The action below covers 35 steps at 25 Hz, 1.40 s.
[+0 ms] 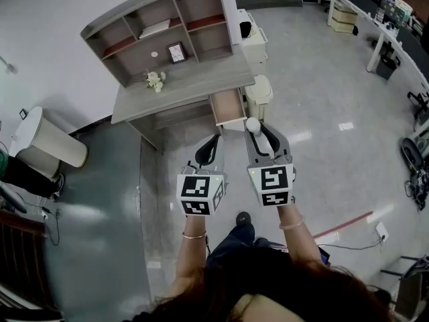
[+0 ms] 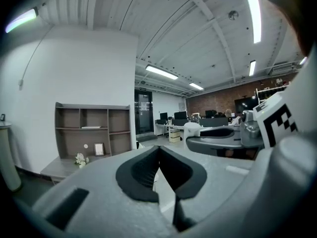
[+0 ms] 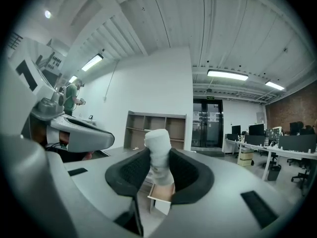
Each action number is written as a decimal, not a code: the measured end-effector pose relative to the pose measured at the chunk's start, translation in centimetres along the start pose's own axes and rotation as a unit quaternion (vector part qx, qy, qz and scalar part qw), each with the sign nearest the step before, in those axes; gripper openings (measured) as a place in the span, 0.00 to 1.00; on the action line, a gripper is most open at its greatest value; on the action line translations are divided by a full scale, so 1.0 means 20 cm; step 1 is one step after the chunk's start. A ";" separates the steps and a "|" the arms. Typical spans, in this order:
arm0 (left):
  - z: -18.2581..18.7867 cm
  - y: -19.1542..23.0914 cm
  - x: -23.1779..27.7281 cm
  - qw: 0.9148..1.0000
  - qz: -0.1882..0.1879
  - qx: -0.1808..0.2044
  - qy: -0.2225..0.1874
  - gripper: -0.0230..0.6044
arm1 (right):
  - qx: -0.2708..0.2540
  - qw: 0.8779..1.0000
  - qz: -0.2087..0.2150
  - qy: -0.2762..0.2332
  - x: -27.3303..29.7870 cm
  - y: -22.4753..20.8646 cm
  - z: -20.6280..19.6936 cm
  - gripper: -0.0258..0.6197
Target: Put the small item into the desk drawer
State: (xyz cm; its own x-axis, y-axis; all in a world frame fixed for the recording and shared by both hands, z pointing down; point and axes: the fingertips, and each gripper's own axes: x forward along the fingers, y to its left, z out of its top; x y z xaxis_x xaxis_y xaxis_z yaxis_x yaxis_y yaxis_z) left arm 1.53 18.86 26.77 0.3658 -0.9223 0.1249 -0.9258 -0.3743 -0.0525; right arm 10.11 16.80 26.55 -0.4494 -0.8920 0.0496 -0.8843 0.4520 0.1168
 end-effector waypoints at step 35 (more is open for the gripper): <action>-0.02 0.43 0.40 0.999 -0.049 -0.018 -0.012 0.06 | -0.020 1.000 -0.013 0.004 0.61 0.08 0.04 0.23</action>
State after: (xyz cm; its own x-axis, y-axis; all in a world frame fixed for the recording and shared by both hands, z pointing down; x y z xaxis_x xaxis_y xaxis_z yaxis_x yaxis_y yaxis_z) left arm -3.47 8.24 27.71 0.4569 -0.8834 0.1045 -0.8880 -0.4599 -0.0050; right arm 3.03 6.68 26.60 -0.4250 -0.9036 0.0530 -0.8901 0.4278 0.1573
